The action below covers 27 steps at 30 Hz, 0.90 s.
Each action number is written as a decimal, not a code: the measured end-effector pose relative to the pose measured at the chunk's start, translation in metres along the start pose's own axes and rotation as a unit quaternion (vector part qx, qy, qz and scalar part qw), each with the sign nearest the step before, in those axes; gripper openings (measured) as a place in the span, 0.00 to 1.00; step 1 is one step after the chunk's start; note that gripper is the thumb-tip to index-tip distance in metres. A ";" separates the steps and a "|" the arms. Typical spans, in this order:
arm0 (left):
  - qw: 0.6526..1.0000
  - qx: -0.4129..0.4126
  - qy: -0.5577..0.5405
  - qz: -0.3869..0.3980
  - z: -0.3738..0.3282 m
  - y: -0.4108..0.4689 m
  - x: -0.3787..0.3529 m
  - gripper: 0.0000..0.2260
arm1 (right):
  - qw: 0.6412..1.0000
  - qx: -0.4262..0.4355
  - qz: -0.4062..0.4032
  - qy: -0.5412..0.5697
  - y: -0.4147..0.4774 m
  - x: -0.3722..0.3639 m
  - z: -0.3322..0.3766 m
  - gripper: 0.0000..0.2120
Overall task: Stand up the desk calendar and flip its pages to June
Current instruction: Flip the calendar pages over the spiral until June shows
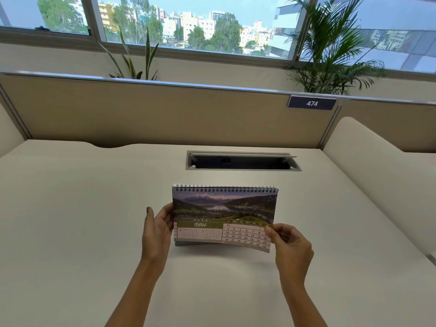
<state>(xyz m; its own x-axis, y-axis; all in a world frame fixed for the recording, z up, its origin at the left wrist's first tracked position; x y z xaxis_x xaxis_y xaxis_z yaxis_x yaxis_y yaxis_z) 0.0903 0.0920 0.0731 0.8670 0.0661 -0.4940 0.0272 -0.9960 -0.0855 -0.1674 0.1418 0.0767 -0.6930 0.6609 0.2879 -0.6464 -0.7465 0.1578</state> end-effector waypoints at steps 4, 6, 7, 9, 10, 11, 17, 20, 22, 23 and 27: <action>1.000 0.006 0.004 -0.007 0.000 -0.001 0.000 0.27 | 1.000 0.011 0.003 -0.009 -0.001 0.003 -0.001 0.04; 1.000 0.008 0.003 -0.009 0.000 -0.002 -0.001 0.27 | 1.000 0.016 0.011 -0.023 -0.002 0.003 -0.002 0.04; 1.000 0.009 0.003 -0.009 0.000 -0.002 -0.001 0.26 | 0.999 0.020 0.017 -0.031 -0.002 0.003 -0.003 0.03; 1.000 0.008 0.004 -0.011 0.000 -0.002 0.000 0.26 | 0.999 0.032 0.025 -0.036 -0.003 0.004 -0.002 0.01; 1.000 0.007 0.003 -0.012 0.000 -0.002 -0.001 0.26 | 0.999 0.029 0.033 -0.027 -0.003 0.005 -0.001 0.02; 1.000 0.007 0.001 -0.012 0.000 -0.001 0.000 0.26 | 0.999 0.016 0.049 -0.005 -0.004 0.006 0.000 0.06; 0.998 0.045 -0.042 -0.005 0.000 -0.004 -0.001 0.29 | 0.913 -0.201 0.214 0.282 -0.006 0.022 0.027 0.21; 0.997 0.049 -0.054 -0.008 -0.003 -0.006 -0.003 0.30 | 0.919 -0.149 0.224 0.289 -0.008 0.023 0.035 0.22; 0.999 0.033 -0.039 -0.015 -0.004 -0.005 -0.002 0.28 | 0.930 -0.079 0.207 0.295 -0.008 0.020 0.043 0.23; 0.999 0.021 -0.030 -0.016 -0.003 -0.004 -0.002 0.27 | 0.927 -0.044 0.206 0.309 -0.006 0.019 0.048 0.23; 1.000 -0.009 -0.020 -0.016 -0.003 -0.003 -0.003 0.27 | 0.944 0.093 0.179 0.259 0.005 0.013 0.064 0.12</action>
<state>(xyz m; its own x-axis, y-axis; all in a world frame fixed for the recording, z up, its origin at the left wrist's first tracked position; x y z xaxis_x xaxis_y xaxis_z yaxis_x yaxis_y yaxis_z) 0.0892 0.0947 0.0768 0.8453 0.0998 -0.5249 0.0638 -0.9942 -0.0862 -0.1595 0.1416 0.1414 -0.9508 0.2767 -0.1397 -0.3076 -0.8976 0.3157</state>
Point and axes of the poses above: each hand's wrist, its own y-axis towards the middle knuckle, its own x-axis out of the back of the hand, z = x × y, the point moved 1 cm from there along y, towards the middle knuckle, and after that the axes turned 5 degrees about -y, right-handed, at the moved point
